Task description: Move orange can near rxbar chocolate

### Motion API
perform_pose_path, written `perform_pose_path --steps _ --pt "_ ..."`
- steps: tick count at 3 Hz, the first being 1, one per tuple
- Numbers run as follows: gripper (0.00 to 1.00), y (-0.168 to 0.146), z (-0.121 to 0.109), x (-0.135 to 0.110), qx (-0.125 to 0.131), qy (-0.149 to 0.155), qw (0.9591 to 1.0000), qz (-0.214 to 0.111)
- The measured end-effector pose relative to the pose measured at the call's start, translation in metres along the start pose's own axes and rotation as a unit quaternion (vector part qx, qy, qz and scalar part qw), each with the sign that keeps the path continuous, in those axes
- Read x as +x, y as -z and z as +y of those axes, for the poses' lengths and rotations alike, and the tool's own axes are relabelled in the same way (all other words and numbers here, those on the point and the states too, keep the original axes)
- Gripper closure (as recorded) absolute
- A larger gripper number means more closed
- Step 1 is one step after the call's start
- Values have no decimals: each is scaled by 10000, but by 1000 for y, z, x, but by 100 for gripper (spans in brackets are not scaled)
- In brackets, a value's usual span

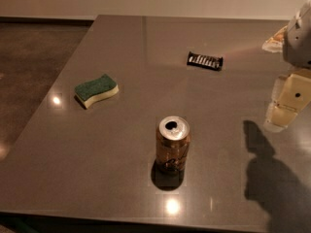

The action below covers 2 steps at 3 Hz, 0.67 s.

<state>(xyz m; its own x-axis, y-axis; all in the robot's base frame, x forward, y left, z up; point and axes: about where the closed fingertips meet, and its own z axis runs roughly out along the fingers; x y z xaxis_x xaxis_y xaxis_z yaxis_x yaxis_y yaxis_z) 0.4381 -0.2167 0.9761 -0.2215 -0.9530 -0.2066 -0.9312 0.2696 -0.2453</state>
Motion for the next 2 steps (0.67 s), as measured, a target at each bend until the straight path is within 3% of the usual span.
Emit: perform_pose_path --steps 1,2 --pt "0 0 0 0 1 0 10000 0" --pt "0 2 8 -6 -133 -44 9997 -206"
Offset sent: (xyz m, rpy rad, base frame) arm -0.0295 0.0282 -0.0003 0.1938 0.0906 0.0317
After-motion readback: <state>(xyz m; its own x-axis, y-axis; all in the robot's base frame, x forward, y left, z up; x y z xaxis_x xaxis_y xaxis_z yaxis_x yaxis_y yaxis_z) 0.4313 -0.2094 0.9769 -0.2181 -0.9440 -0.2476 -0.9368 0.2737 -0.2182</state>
